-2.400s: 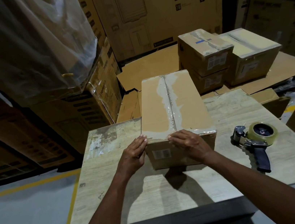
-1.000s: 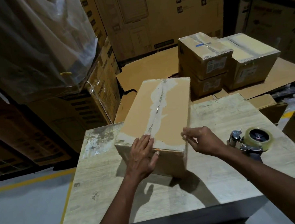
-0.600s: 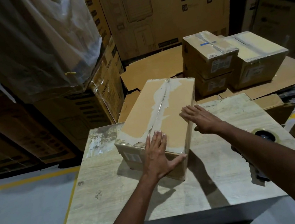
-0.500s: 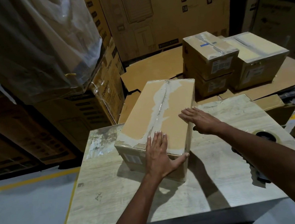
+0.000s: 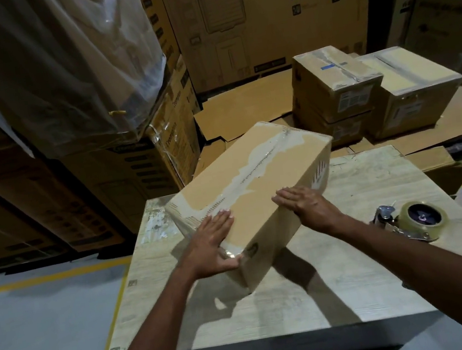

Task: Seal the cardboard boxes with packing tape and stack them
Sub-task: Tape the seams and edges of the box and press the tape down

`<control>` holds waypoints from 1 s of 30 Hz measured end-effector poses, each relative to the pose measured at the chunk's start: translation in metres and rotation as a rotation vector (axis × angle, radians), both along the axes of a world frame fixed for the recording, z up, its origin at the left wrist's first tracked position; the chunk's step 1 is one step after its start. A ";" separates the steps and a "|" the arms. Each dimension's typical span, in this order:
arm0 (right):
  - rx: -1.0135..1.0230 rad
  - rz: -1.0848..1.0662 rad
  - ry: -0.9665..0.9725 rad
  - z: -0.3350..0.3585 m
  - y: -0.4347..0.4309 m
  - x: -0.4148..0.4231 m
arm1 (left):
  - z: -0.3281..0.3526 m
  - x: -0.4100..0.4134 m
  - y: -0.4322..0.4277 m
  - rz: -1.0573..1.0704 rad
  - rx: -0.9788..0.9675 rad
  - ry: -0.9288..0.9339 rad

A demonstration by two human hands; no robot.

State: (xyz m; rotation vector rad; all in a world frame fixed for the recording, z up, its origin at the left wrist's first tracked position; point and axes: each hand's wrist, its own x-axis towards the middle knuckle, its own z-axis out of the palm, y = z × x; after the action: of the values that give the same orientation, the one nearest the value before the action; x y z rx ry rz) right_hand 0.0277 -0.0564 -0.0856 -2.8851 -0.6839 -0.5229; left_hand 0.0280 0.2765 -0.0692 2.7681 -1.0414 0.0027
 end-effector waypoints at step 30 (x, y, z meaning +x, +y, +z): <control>0.003 -0.446 0.455 0.042 -0.097 0.082 | -0.021 0.002 -0.093 0.502 0.212 -0.156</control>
State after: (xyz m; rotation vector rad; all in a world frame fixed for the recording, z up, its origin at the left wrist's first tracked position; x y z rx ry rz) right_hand 0.1097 -0.1535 -0.0433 -2.9870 0.0279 0.1039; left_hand 0.0297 0.1839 -0.0905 3.1884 -0.3642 0.1890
